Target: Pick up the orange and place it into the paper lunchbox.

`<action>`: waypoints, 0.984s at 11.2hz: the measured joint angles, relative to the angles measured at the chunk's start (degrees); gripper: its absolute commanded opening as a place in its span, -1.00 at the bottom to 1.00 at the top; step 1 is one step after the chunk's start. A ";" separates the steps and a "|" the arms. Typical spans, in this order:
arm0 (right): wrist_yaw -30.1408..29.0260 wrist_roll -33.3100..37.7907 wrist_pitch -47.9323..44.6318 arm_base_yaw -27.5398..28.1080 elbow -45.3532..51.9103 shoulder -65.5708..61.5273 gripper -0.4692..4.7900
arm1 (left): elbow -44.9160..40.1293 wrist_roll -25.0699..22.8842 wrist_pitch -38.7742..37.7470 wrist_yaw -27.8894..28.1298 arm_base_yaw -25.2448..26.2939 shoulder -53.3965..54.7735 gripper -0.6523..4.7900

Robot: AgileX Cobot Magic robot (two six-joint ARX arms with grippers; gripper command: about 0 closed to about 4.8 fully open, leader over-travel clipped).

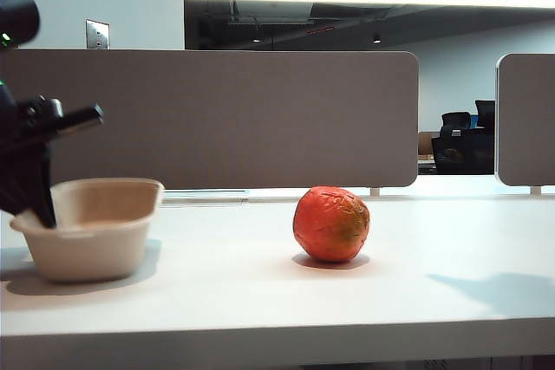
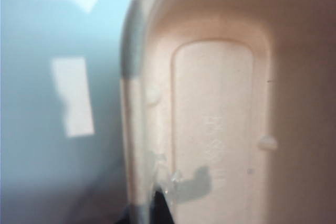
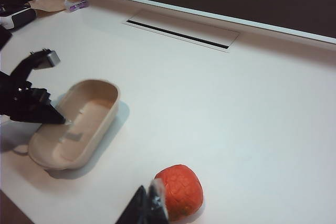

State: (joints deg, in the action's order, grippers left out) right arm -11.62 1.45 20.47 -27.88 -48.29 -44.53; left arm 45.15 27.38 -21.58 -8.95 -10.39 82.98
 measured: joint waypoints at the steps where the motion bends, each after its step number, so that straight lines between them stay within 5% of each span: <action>1: -0.02 0.00 -0.02 0.00 0.00 0.02 -0.82 | 0.00 1.29 1.11 -0.09 -1.18 1.57 -0.78; 3: -0.24 0.00 0.00 0.00 0.00 0.00 -0.82 | 0.02 2.34 2.95 -0.33 -2.19 2.97 -0.73; 5: -0.52 0.00 0.00 0.00 0.00 0.02 -0.82 | 0.17 2.82 4.33 -1.53 -2.69 3.82 -0.31; 7: -0.66 0.00 0.00 0.00 0.00 0.02 -0.82 | 0.20 3.04 4.22 -2.91 -2.75 4.13 0.42; 8: -0.87 0.00 0.00 0.00 0.00 0.04 -0.83 | 0.22 2.49 2.64 -3.54 -2.73 4.15 0.53; 9: -0.96 0.00 -0.02 0.00 0.00 0.04 -0.82 | 0.98 -1.33 1.29 -4.92 -2.75 3.21 0.53; 10: -1.01 0.00 -0.02 0.00 0.00 0.04 -0.82 | 2.03 -1.88 -0.13 -5.01 -2.75 1.01 -0.02; 11: -1.03 0.02 -0.02 0.02 0.00 0.04 -0.83 | 4.09 -3.93 -4.13 -0.46 -2.75 -6.40 -0.33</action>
State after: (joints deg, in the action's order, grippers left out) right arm -12.64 1.48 20.45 -27.86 -48.29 -44.49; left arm 49.23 23.44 -25.71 -9.41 -13.15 76.58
